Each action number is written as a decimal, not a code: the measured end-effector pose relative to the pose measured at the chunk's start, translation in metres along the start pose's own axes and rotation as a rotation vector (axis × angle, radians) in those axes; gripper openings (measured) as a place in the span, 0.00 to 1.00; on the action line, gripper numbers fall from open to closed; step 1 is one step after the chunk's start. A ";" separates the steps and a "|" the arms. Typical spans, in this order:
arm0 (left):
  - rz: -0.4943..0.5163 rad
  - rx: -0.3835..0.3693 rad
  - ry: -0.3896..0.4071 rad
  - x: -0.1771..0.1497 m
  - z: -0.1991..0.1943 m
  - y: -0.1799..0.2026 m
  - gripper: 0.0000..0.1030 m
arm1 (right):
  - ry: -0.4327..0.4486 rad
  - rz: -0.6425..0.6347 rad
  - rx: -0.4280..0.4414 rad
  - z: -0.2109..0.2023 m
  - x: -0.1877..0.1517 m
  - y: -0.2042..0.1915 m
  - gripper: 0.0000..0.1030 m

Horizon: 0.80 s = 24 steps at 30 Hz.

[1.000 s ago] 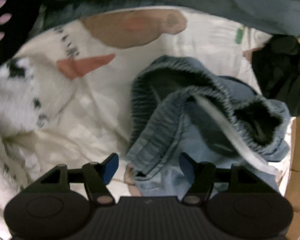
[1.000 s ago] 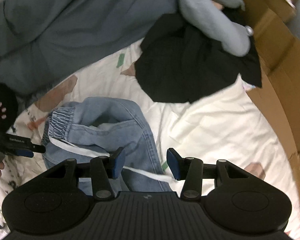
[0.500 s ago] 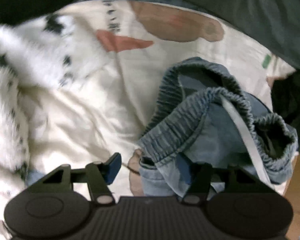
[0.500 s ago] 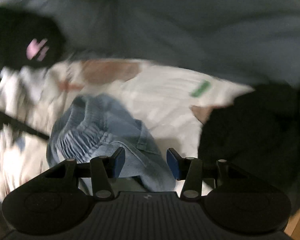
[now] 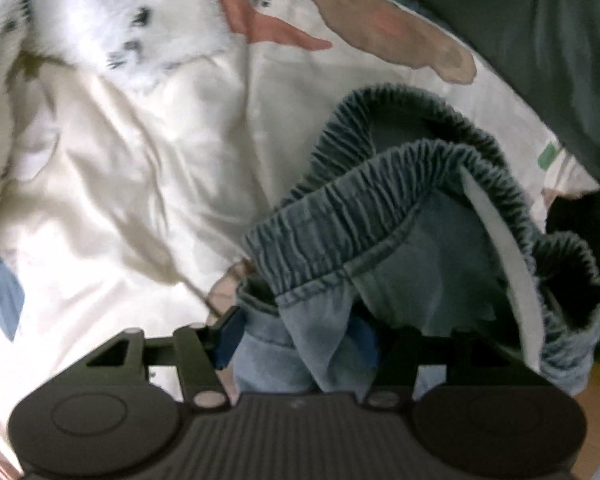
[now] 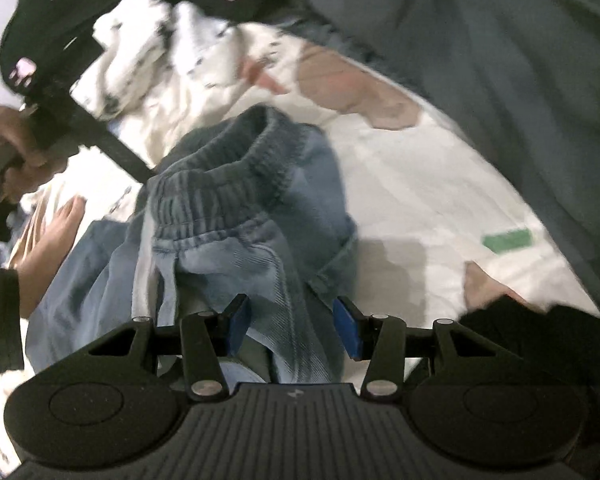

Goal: Fold clothes

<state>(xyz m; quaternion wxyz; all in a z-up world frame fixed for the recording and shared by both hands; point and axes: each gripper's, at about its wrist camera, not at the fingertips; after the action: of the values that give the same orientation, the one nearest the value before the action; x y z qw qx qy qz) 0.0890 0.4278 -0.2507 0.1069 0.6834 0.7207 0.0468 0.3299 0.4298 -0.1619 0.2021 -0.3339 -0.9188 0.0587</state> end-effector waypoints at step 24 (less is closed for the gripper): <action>-0.139 -0.222 -0.033 0.018 0.005 -0.003 0.60 | -0.039 0.517 -0.210 0.000 -0.054 0.096 0.01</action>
<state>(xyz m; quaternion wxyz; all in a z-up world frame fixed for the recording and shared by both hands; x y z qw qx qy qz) 0.0861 0.4449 -0.2581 0.1968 0.6165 0.7548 0.1075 0.4243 0.4689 -0.2032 0.1269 -0.5750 -0.8080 0.0192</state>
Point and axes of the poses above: each gripper's, at about its wrist camera, not at the fingertips, and z roughly the way its jaws point, y to its right, x to its top, and after that the axes turned 8 degrees about -z, right-handed
